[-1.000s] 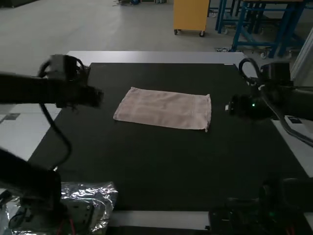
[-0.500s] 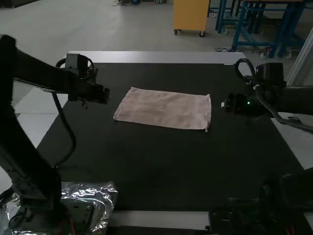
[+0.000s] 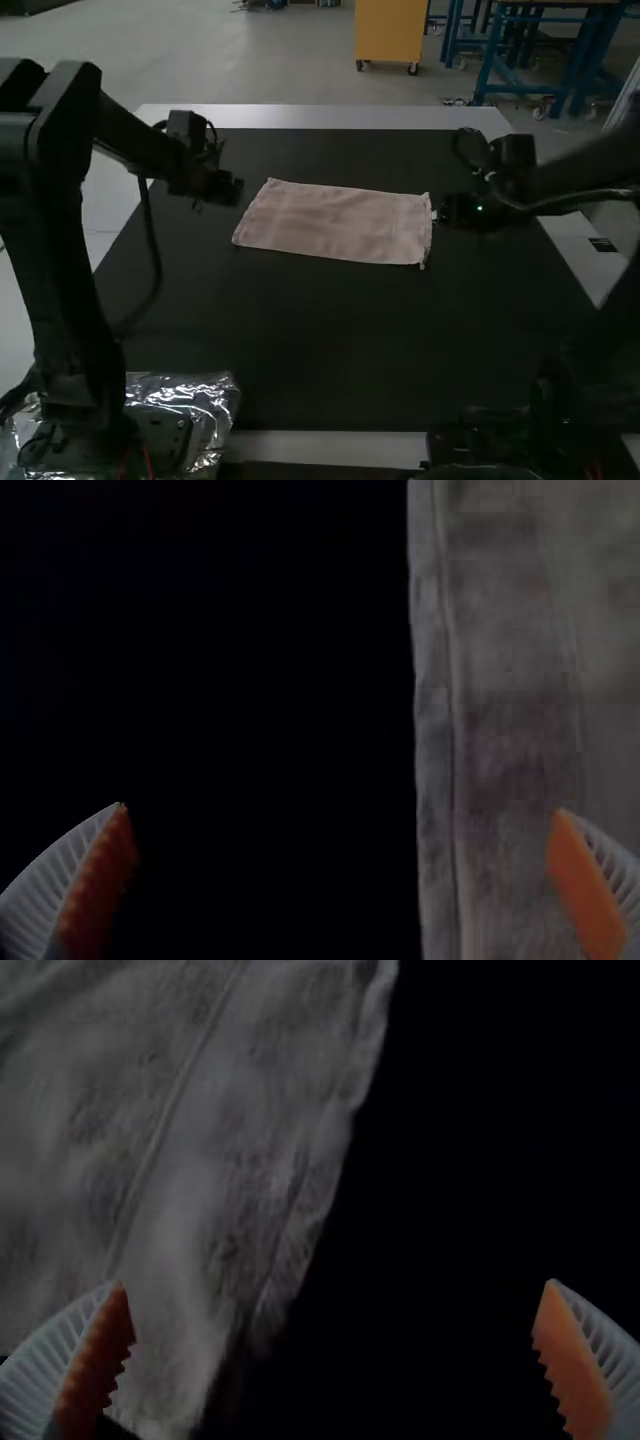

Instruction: Fold the towel.

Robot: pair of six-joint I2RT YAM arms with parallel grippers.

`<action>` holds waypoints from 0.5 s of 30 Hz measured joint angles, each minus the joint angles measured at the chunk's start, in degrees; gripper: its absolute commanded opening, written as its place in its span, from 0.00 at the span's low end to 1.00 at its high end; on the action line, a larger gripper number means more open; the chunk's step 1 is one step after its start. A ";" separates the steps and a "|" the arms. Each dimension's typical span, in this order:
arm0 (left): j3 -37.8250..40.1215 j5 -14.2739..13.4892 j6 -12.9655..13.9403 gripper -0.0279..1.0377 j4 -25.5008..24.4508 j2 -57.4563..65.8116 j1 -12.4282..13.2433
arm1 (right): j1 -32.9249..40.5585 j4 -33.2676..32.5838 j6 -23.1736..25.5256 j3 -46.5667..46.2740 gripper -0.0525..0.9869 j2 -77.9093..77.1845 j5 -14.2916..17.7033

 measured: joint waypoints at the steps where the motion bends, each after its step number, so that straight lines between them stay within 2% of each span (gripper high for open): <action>1: 1.33 0.00 0.00 0.93 -0.22 0.70 -0.46 | 0.17 0.26 -0.07 0.85 0.93 1.27 -0.11; 6: 7.43 0.15 0.00 0.93 -1.42 5.29 -2.10 | 0.42 1.79 -0.17 5.14 0.93 8.02 -0.17; 15: 13.68 0.24 0.00 0.92 -1.81 13.05 -2.16 | 0.46 3.65 -1.20 12.31 0.93 17.09 -0.33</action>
